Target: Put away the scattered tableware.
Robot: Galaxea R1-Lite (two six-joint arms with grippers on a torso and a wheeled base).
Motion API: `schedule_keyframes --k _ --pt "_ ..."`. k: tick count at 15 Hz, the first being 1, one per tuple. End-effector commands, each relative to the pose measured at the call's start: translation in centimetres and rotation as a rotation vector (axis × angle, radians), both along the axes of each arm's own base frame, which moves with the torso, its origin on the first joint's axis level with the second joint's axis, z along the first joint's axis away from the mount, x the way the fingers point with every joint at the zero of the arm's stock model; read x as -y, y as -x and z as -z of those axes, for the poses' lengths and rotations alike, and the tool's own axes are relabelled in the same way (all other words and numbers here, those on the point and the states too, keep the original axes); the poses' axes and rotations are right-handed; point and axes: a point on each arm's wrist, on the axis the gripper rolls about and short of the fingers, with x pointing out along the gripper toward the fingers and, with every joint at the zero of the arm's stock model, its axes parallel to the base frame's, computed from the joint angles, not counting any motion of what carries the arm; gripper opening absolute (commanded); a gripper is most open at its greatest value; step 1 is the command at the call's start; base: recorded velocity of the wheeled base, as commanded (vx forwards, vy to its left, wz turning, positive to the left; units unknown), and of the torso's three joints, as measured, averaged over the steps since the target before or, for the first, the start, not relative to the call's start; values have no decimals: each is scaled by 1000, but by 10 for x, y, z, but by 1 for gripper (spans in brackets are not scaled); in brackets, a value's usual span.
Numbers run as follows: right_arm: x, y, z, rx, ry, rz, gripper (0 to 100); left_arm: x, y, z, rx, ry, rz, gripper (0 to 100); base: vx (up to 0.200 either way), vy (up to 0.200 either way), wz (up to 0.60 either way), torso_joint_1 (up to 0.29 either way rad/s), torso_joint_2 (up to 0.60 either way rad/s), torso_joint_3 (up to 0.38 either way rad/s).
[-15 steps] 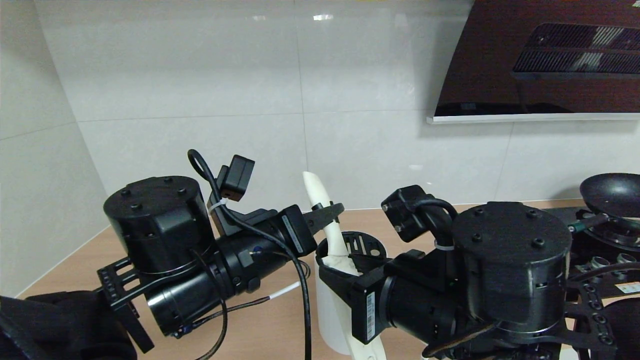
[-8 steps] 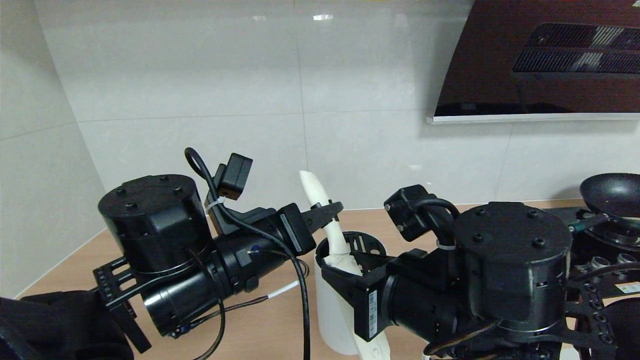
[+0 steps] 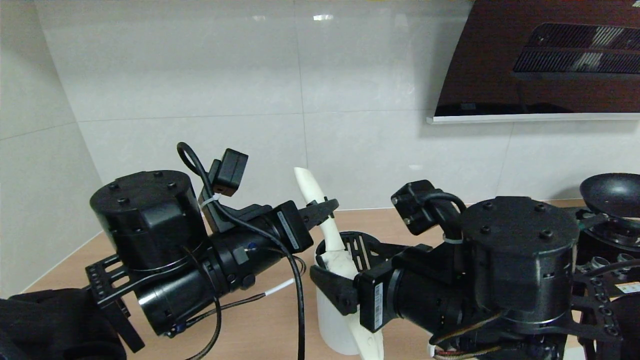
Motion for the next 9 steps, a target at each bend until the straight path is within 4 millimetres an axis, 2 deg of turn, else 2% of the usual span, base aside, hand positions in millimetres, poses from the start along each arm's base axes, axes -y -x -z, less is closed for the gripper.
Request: schedule_keyframes --k 1,2,3,4,5,7,9 --pt "19 -10 -15 25 -41 53 100 -3 0 -21 47 3 -68 0 0 0 0 0 0 0" --pt "25 -17 -17 29 -46 82 100 -5 1 -32 58 2 -98 0 0 0 0 0 0 0" --pt "34 -21 -23 43 -61 113 100 -12 -1 -53 82 -19 -169 0 0 0 0 0 0 0" --pt "35 -21 -24 44 -65 115 100 -13 -1 -55 84 -21 -175 0 0 0 0 0 0 0" --pt "49 -29 -31 61 -80 165 100 -26 -9 -73 116 -69 -291 0 0 0 0 0 0 0" --pt "54 -34 -28 54 -70 181 100 -36 -23 -85 170 -114 -358 0 0 0 0 0 0 0" --pt "56 -37 -26 52 -61 193 100 -32 -32 -84 179 -177 -363 0 0 0 0 0 0 0"
